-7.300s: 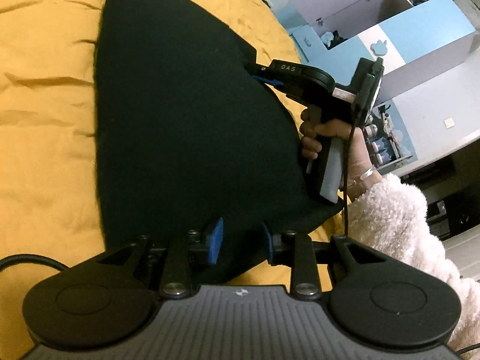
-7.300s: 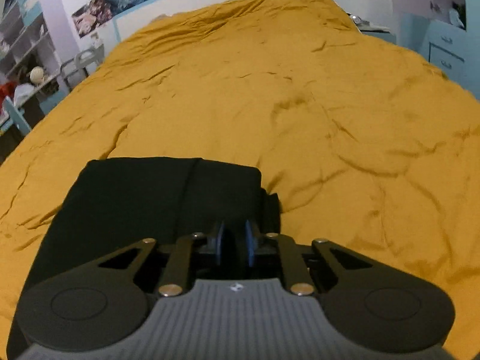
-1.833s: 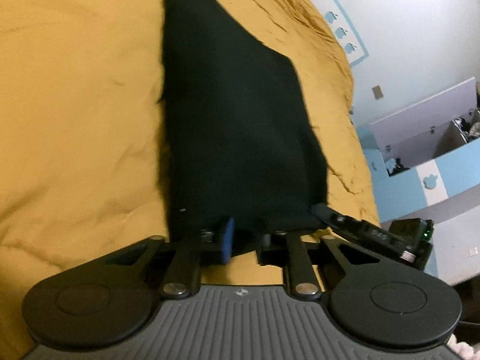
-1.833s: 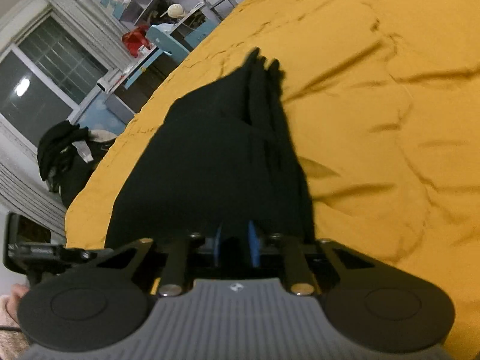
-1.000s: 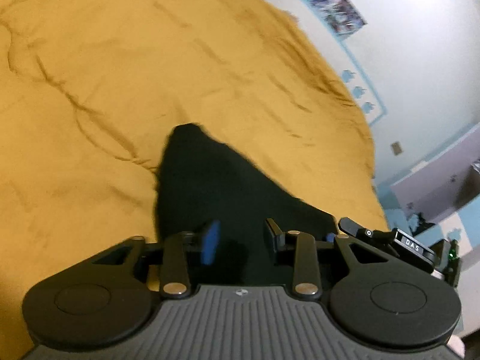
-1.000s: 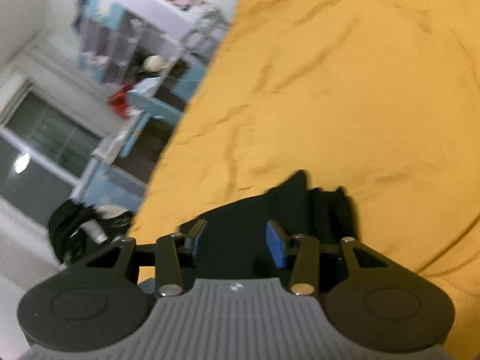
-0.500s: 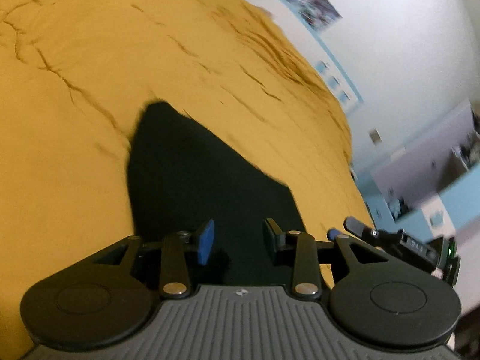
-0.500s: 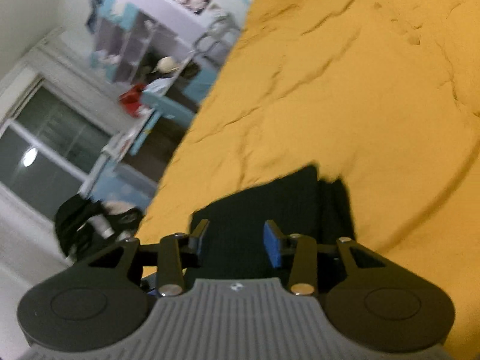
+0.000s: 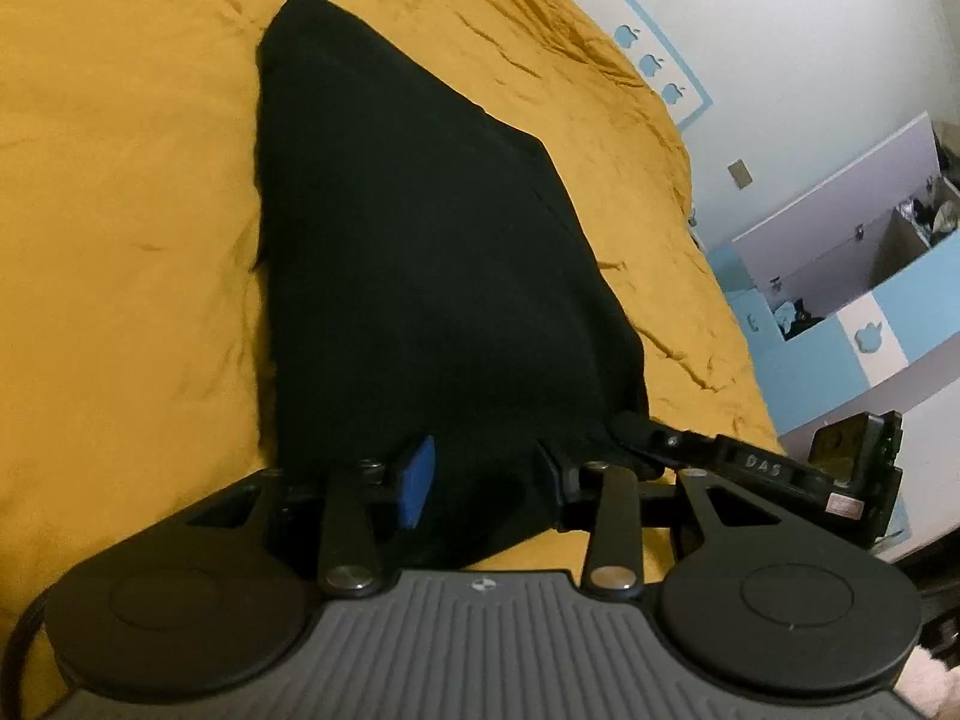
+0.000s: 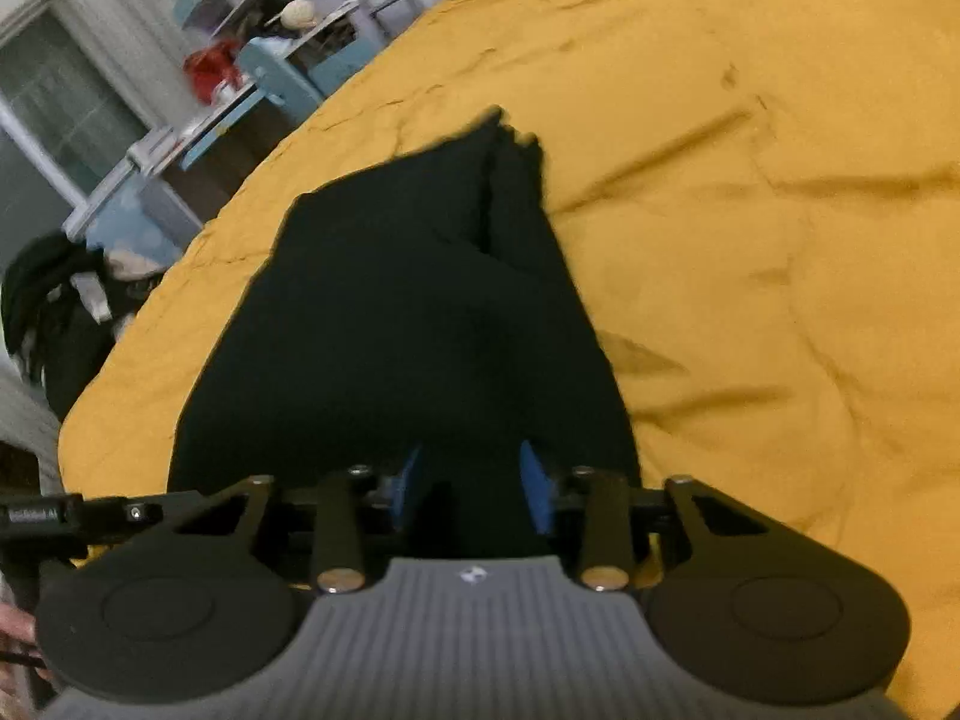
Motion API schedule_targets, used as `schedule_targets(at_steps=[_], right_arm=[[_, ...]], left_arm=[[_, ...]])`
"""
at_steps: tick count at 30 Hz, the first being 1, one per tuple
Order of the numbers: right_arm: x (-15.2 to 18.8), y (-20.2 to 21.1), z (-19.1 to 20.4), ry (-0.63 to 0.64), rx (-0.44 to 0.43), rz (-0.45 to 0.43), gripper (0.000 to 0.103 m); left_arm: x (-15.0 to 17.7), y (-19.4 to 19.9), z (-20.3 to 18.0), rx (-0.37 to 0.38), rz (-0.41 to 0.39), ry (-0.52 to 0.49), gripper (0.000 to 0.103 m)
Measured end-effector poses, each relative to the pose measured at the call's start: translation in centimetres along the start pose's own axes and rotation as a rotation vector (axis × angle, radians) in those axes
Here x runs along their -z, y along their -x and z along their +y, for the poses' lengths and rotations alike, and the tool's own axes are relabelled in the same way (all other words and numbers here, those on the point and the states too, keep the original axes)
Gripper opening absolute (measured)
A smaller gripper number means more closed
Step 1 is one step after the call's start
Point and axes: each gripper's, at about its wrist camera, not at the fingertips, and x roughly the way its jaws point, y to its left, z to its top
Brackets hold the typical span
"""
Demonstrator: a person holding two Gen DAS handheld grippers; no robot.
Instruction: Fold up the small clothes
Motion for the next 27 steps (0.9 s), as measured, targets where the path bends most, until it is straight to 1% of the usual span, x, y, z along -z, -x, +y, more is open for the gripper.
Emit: schedule_targets(at_steps=[1, 3, 5, 6, 7, 9, 11, 13, 15, 16, 17, 18, 19, 22, 23, 25, 27], right_arm=[[0.2, 0.2, -0.3, -0.015, -0.008, -0.010, 0.028], [0.4, 0.7, -0.4, -0.054, -0.013, -0.019, 0.029], [0.0, 1.0, 0.1, -0.055, 0.003, -0.004, 0.033], [-0.3, 1.3, 0.7, -0.048, 0.025, -0.007, 0.035], [-0.4, 2.0, 1.4, -0.033, 0.048, -0.016, 0.040], [-0.6, 3.1, 3.1, 0.002, 0.082, -0.037, 0.044], [-0.3, 4.9, 5.0, 0.046, 0.122, -0.058, 0.049], [0.3, 6.7, 6.8, 0.082, 0.188, -0.070, 0.059], [0.8, 8.3, 8.6, 0.129, 0.260, -0.082, 0.060], [1.1, 9.1, 9.5, 0.155, 0.282, -0.098, 0.061], [1.5, 10.0, 10.3, 0.177, 0.301, -0.118, 0.063], [1.8, 10.9, 11.4, 0.193, 0.324, -0.138, 0.068], [2.1, 11.6, 12.2, 0.203, 0.339, -0.148, 0.070], [3.5, 13.6, 14.7, 0.240, 0.361, -0.161, 0.071], [4.0, 14.0, 15.4, 0.252, 0.367, -0.163, 0.071], [5.2, 14.8, 16.9, 0.280, 0.390, -0.175, 0.077], [6.0, 15.4, 17.9, 0.288, 0.396, -0.178, 0.078]], left_arm=[[-0.1, 0.2, -0.3, -0.007, 0.001, -0.007, 0.045], [-0.4, 0.9, -0.9, -0.032, 0.002, 0.012, 0.046], [-0.5, 1.8, -2.0, -0.076, -0.008, 0.006, 0.046], [-0.4, 2.4, -3.0, -0.114, -0.020, -0.014, 0.046], [-0.2, 3.0, -3.8, -0.145, -0.035, -0.033, 0.046], [0.5, 4.7, -5.6, -0.191, -0.075, -0.057, 0.047], [1.2, 6.2, -7.2, -0.256, -0.107, -0.064, 0.057], [1.8, 7.3, -8.9, -0.340, -0.139, -0.081, 0.059], [2.8, 8.9, -10.9, -0.386, -0.174, -0.113, 0.061], [3.1, 9.4, -11.8, -0.400, -0.185, -0.126, 0.066], [3.4, 10.1, -12.8, -0.414, -0.197, -0.140, 0.073], [3.8, 10.6, -13.6, -0.428, -0.209, -0.151, 0.077], [4.2, 11.0, -14.5, -0.446, -0.219, -0.162, 0.081], [5.6, 12.3, -16.5, -0.473, -0.240, -0.178, 0.085], [5.9, 12.4, -17.0, -0.471, -0.242, -0.181, 0.085], [6.4, 12.5, -17.7, -0.464, -0.243, -0.185, 0.086], [7.1, 12.8, -18.2, -0.460, -0.237, -0.190, 0.086]])
